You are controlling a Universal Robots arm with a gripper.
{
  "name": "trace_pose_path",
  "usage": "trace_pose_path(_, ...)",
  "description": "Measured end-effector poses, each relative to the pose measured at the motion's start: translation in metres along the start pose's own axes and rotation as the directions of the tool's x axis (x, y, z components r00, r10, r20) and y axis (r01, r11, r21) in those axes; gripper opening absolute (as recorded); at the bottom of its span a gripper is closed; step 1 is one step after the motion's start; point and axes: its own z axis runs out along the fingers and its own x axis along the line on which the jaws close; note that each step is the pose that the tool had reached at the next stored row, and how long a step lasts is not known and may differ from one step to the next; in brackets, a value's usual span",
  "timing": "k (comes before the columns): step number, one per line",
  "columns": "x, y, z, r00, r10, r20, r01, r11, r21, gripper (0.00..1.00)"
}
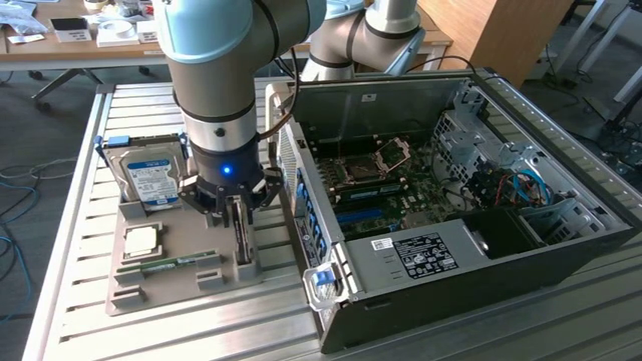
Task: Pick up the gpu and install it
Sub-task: 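Pick up the gpu and move the gpu toward the slot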
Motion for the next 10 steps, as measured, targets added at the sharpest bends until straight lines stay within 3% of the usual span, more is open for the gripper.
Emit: trace_pose_path(10,0.001,0.0014,0.0008,1.0,0.0,0.0,0.0,1.0,0.0001,0.42)
